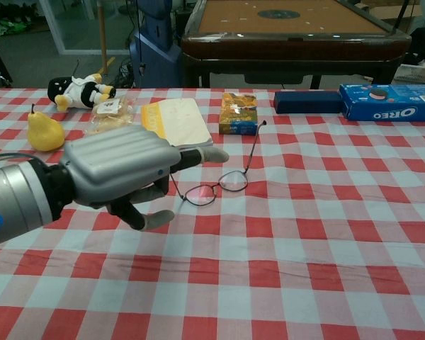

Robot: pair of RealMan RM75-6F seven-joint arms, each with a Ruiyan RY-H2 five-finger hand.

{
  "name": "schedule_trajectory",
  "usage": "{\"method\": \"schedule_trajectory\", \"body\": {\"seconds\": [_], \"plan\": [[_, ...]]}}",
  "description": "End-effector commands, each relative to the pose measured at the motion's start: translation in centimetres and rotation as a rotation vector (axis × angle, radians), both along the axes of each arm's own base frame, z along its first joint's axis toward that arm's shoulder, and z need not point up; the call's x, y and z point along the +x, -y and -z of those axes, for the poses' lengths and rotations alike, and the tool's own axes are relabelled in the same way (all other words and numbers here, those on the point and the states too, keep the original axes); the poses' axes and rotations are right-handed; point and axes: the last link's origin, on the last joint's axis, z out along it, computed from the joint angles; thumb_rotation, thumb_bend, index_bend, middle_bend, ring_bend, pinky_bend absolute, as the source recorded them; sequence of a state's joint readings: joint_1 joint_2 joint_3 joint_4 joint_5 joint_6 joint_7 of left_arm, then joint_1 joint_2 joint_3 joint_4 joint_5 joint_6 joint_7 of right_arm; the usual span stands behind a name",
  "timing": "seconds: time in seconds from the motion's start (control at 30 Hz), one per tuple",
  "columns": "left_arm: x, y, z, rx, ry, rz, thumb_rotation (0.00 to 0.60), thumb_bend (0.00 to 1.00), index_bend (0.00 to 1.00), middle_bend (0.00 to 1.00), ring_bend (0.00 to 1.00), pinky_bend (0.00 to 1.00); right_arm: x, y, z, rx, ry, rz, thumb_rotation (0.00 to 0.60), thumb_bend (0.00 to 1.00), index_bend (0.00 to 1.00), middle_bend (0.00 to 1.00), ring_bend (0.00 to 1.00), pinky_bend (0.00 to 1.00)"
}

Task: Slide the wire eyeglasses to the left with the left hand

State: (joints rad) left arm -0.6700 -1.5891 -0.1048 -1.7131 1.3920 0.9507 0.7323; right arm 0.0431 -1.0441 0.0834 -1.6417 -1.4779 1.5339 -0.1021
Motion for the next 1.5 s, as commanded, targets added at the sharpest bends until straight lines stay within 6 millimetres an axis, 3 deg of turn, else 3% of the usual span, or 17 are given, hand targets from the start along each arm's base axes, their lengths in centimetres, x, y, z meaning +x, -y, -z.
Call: {"method": "schedule_trajectory", "body": {"seconds": [0.03,0.4,0.93,1.27,1.5], "plan": [[-0.2,-0.7,1.4,0.026,-0.041,-0.043,0.6,0.4,0.03,0.94,0.86,0.9,-0.1,-0.1,-0.1,-0.002,0.001,0.001,0.6,0.59,0.0,0.19,0.09,0.16],[-2.3,-2.3,2.0,0.164,-0.162,-0.128,0.6,0.4,0.02,0.96,0.88,0.9,-0.3,-0.4,-0.2,-0.009,0.005,0.005,0.6,0.59,0.0,0.19,0.1,0.16],[-6.9,-2.8,-2.8,0.337,-0.395,-0.061,0.6,0.4,0.11,0.96,0.88,0.9,-0.3,-0.1,0.0,-0.004,0.008,-0.003,0.6,0.59,0.0,0.19,0.1,0.16],[-10.7,-5.2,-5.9,0.438,-0.479,-0.117,0.6,0.4,0.11,0.96,0.87,0.9,-0.1,-0.2,-0.1,-0.008,0.008,-0.007,0.6,0.59,0.0,0.19,0.1,0.16],[-11.7,-6.3,-7.4,0.463,-0.457,-0.18,0.6,0.4,0.11,0.95,0.87,0.9,0.1,-0.2,0.1,-0.005,0.01,-0.013,0.6,0.59,0.0,0.19,0.11,0.16]]}}
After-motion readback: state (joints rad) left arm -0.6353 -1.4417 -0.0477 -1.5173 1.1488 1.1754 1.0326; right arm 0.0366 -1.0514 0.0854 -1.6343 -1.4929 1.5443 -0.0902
